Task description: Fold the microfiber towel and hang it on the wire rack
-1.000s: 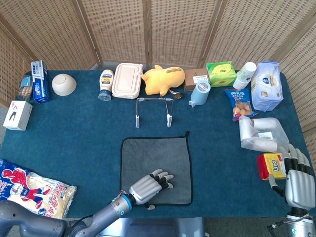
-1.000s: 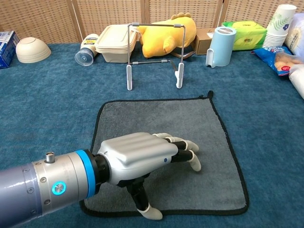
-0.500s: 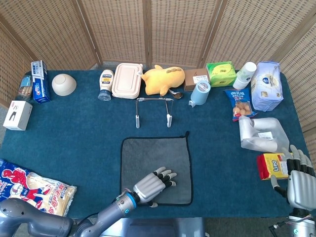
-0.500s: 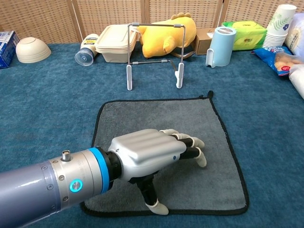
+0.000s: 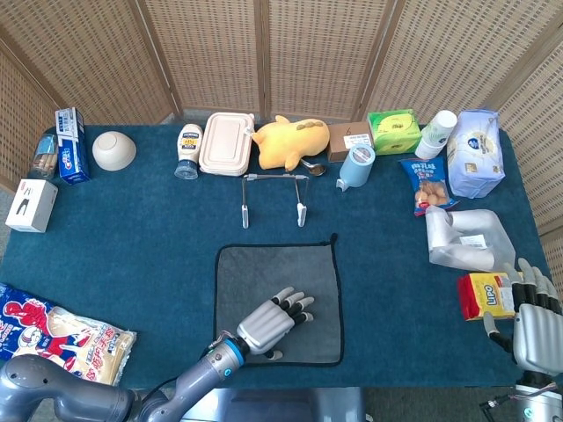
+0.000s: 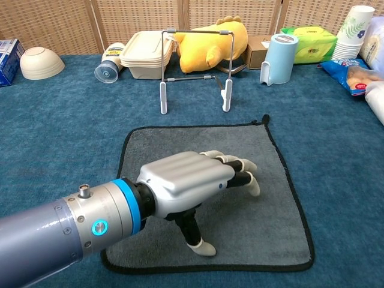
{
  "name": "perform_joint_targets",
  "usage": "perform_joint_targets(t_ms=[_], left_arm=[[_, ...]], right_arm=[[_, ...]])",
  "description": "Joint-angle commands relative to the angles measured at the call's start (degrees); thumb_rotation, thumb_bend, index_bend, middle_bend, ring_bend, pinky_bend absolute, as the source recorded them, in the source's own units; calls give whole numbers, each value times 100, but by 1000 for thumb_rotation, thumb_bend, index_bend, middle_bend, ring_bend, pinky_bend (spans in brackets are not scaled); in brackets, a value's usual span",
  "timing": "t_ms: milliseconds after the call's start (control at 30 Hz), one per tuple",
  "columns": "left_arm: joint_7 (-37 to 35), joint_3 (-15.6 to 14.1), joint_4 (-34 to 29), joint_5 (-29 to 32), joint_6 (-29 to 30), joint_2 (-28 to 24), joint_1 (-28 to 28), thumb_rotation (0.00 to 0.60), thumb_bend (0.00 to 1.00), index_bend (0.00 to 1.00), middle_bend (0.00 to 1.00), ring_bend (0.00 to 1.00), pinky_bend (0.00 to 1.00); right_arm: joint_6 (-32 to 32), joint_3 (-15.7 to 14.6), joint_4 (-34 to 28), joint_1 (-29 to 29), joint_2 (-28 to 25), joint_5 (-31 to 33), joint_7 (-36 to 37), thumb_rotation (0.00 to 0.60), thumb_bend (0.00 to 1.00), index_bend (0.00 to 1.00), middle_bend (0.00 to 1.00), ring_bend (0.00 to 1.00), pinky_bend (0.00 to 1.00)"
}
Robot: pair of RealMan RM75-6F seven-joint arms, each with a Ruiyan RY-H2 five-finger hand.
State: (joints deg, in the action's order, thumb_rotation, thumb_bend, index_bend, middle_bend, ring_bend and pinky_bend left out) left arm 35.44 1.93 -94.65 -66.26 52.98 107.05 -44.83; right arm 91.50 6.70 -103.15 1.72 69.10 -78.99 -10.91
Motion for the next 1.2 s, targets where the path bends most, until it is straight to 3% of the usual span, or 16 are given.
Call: perform_joint_targets(t_ms=[33,433,1200], left_arm=[[-83,-24,-58,0,-75,-10,-12,600,191,208,38,0,0],[-188,-35,-53,251,-368,44,-168,600,189,206,30,0,0],[199,-77,283,68,117,256,-109,600,189,211,37,0,0]], right_arm=[[-3,-1,5,2,0,2,7,600,313,101,34,0,0],[49,-3,13,62,-32,26,61,600,313,100,34,0,0],[80,5,6,91,-30,11,67,600,312,101,34,0,0]])
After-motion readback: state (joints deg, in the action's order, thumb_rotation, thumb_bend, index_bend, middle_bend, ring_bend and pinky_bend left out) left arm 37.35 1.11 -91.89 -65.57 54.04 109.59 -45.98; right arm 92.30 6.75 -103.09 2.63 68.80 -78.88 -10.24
